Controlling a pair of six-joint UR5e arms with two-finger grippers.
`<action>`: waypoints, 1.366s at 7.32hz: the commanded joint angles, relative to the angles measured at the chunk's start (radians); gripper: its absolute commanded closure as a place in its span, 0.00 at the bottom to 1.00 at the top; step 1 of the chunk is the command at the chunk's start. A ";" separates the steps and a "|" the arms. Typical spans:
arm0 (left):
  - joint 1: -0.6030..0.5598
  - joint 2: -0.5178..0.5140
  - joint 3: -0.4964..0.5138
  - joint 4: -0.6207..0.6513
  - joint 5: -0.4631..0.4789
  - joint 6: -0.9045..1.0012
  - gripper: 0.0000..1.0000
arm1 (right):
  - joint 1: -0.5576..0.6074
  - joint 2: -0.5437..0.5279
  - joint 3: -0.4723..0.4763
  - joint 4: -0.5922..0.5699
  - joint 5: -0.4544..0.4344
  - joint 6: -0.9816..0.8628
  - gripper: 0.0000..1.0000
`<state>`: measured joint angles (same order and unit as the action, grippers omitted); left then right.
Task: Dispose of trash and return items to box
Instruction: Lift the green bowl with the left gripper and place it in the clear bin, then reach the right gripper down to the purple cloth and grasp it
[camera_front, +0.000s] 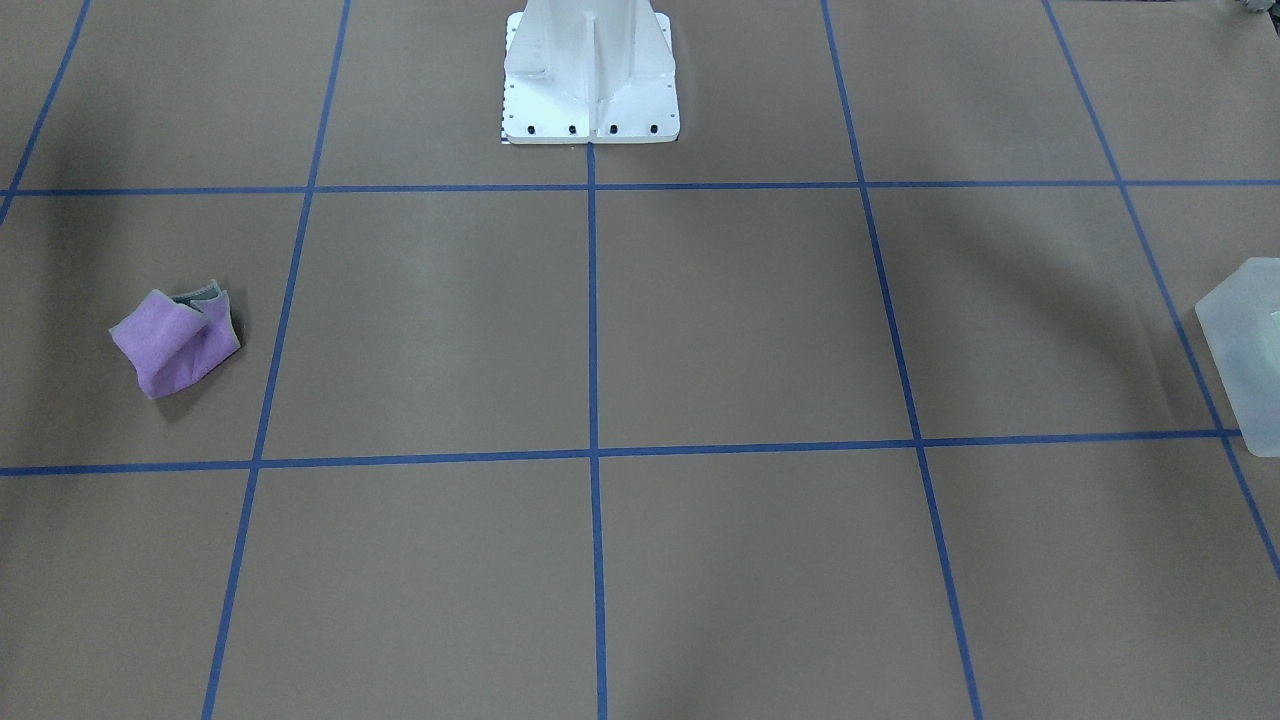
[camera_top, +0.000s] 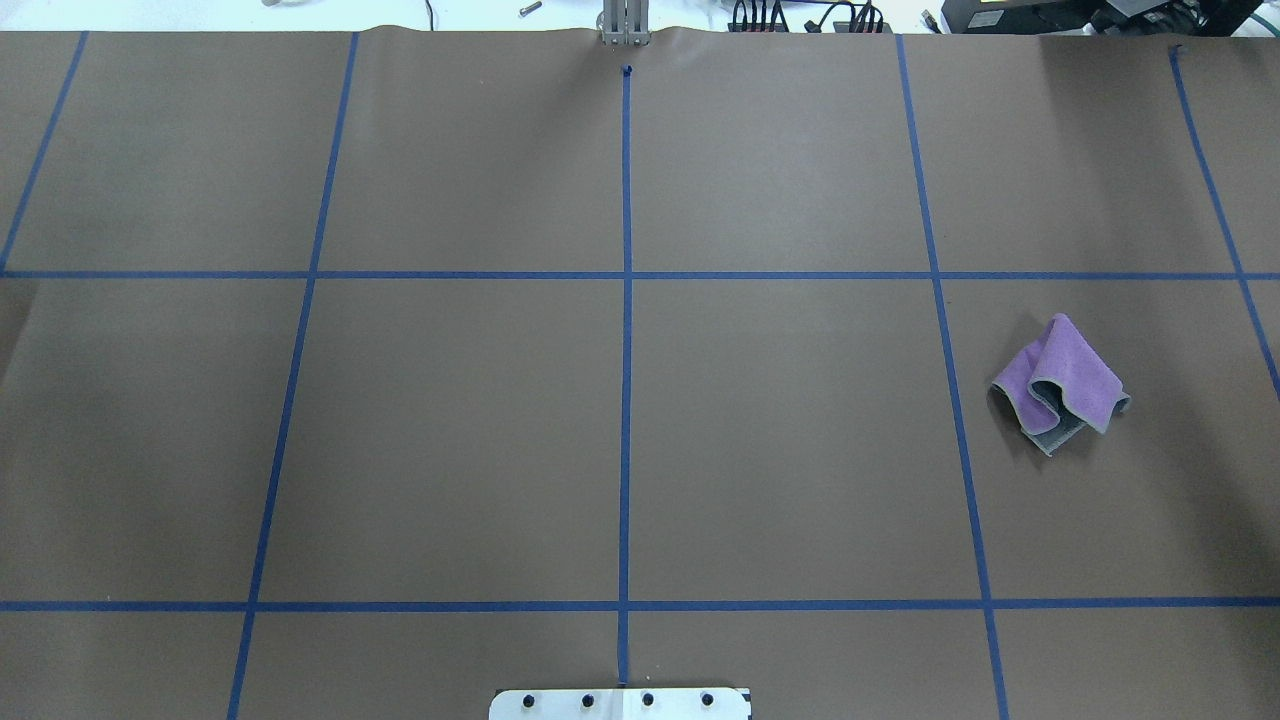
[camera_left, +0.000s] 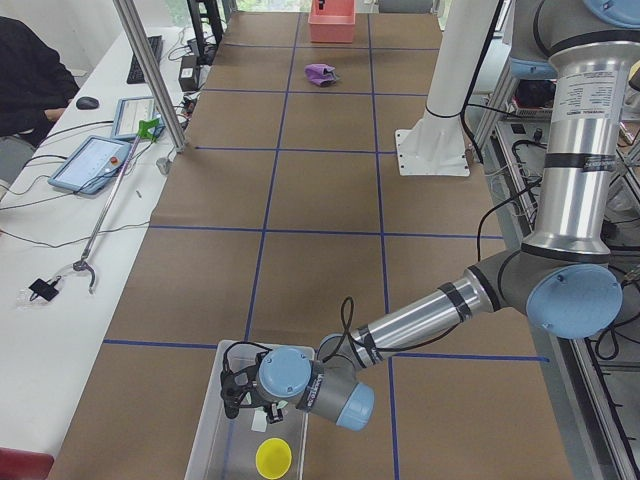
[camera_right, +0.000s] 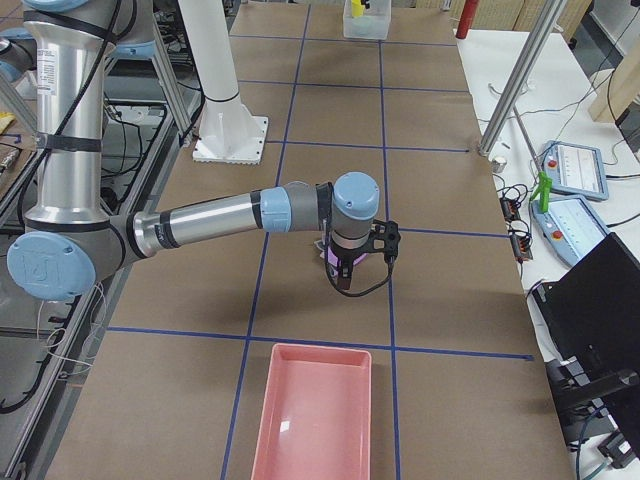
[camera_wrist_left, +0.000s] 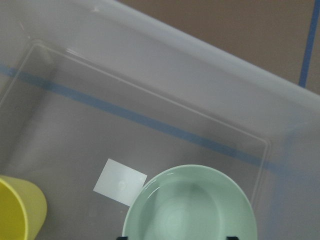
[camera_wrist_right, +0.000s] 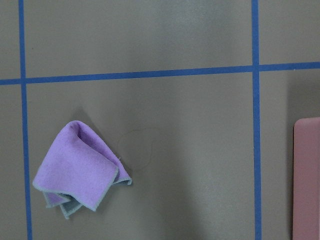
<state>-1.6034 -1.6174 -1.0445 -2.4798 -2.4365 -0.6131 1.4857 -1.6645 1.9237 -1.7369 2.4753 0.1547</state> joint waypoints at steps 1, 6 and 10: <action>-0.045 0.007 -0.172 0.108 -0.003 0.004 0.03 | -0.027 0.006 0.018 0.000 -0.006 0.032 0.00; 0.009 0.109 -0.576 0.462 0.234 0.267 0.02 | -0.056 -0.011 0.040 0.010 -0.061 0.084 0.00; 0.053 0.177 -0.756 0.605 0.251 0.277 0.02 | -0.322 0.049 -0.065 0.260 -0.102 0.334 0.00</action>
<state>-1.5553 -1.4485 -1.7837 -1.8855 -2.1872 -0.3366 1.2483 -1.6489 1.9474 -1.6014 2.3838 0.4064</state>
